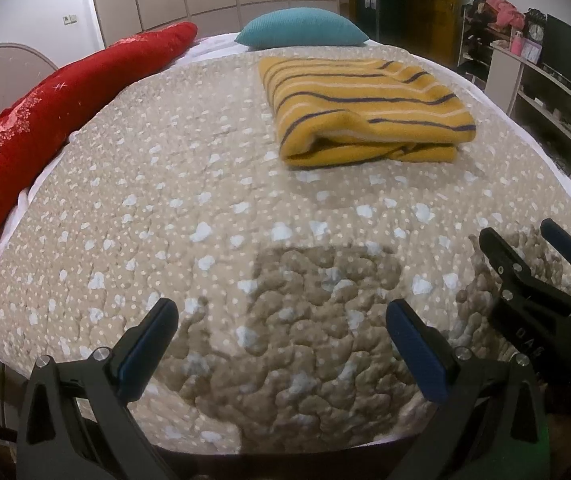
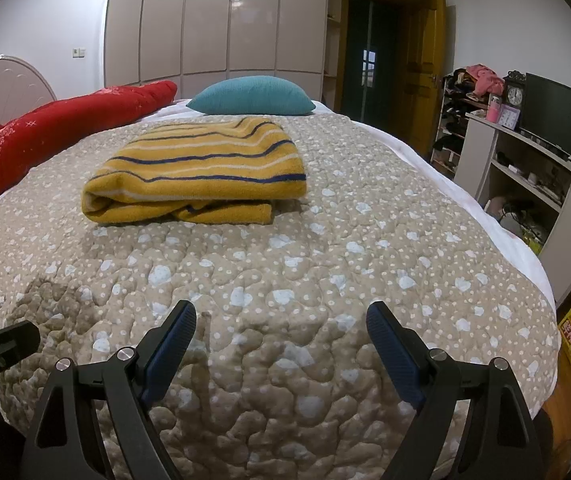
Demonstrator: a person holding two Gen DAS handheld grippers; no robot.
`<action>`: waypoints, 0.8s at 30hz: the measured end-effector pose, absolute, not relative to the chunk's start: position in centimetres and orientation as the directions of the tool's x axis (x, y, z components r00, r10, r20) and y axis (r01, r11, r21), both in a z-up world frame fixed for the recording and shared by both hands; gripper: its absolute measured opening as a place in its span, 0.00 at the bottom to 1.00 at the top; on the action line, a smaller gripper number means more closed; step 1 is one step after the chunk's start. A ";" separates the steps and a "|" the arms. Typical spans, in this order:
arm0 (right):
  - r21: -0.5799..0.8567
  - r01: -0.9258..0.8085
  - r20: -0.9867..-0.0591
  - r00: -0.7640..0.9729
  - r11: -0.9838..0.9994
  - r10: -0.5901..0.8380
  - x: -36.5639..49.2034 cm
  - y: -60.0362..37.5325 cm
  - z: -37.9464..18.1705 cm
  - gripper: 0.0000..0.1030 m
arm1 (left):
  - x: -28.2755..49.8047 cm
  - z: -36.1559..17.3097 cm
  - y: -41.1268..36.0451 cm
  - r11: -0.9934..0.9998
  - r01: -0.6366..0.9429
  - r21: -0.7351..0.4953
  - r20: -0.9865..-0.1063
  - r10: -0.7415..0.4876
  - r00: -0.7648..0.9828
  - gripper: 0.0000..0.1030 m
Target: Fold small clothes
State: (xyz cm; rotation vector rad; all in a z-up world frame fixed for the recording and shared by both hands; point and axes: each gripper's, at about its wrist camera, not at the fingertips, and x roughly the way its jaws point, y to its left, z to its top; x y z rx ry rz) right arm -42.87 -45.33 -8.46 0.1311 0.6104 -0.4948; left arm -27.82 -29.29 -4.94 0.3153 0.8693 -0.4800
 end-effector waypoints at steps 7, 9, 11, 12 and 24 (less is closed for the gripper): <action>-0.029 0.483 -0.571 0.710 0.875 -0.411 -42.9 -45.2 -8.4 0.88 | -27.8 -5.2 -29.5 0.845 0.530 0.071 -0.797 -0.272 0.539 1.00; -0.032 0.483 -0.570 0.710 0.875 -0.413 -42.9 -45.1 -8.5 0.88 | -27.7 -5.3 -29.5 0.844 0.532 0.069 -0.798 -0.273 0.537 1.00; -0.033 0.481 -0.572 0.710 0.876 -0.411 -42.9 -45.1 -8.5 0.88 | -27.7 -5.4 -29.6 0.843 0.534 0.070 -0.800 -0.273 0.535 1.00; -0.032 0.481 -0.572 0.710 0.876 -0.411 -42.9 -45.1 -8.5 0.88 | -27.7 -5.4 -29.6 0.842 0.535 0.070 -0.800 -0.273 0.534 1.00; -0.031 0.482 -0.567 0.713 0.875 -0.413 -42.9 -45.1 -8.5 0.88 | -27.4 -6.1 -29.7 0.840 0.538 0.068 -0.814 -0.265 0.517 1.00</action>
